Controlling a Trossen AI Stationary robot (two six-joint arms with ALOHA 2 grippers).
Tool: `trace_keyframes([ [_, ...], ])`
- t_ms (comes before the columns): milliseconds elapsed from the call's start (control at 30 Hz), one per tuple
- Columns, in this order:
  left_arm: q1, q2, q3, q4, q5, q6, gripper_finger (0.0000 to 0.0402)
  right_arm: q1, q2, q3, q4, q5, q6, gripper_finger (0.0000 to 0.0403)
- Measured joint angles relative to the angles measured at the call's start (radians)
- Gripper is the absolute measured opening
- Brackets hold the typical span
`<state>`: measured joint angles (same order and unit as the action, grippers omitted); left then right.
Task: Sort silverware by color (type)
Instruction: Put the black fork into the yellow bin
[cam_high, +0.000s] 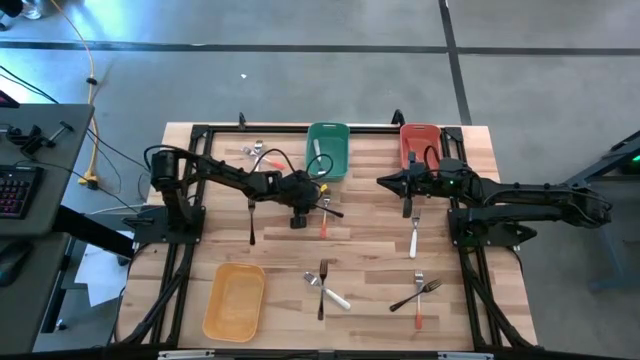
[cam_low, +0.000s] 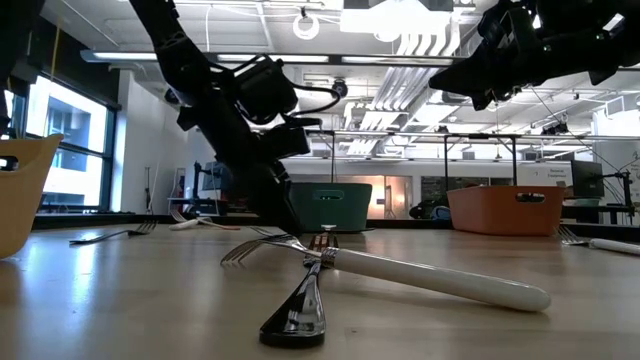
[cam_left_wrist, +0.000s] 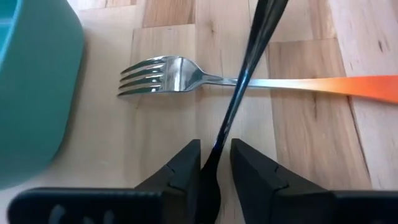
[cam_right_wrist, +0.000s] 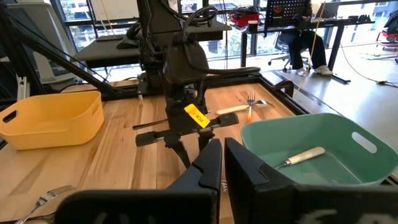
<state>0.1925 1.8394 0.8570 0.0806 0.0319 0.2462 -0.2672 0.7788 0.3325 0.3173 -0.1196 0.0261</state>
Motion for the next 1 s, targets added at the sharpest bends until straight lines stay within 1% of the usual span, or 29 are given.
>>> trace_keyframes([
  [100,0.000,0.008,0.002,-0.005,0.007,0.010,0.0059,0.000,0.000,0.000,0.000,0.000,0.002,0.0004],
  [233,-0.006,0.008,0.002,-0.024,0.018,0.058,0.0031,0.000,0.000,0.000,0.000,0.000,0.002,0.0004],
  [333,-0.014,-0.010,0.001,-0.060,0.039,0.084,0.0009,0.000,0.000,0.000,0.000,0.000,0.002,0.0004],
  [433,-0.020,-0.035,-0.001,-0.107,0.042,0.092,0.0009,0.000,0.000,0.000,0.000,0.000,0.002,0.0004],
  [567,-0.021,-0.079,0.012,-0.211,0.038,0.092,0.0006,0.000,0.000,0.000,0.000,0.000,0.003,0.0004],
  [667,-0.037,-0.122,0.036,-0.250,0.009,0.092,0.0005,0.000,0.000,0.000,0.000,0.001,0.003,0.0004],
  [833,-0.111,-0.211,0.070,-0.393,-0.012,0.104,0.0005,0.000,0.000,0.000,-0.005,0.005,0.000,0.0004],
  [1000,-0.249,-0.333,0.090,-0.595,-0.014,0.080,0.0005,0.000,0.000,0.000,-0.006,0.004,0.000,0.0004],
])
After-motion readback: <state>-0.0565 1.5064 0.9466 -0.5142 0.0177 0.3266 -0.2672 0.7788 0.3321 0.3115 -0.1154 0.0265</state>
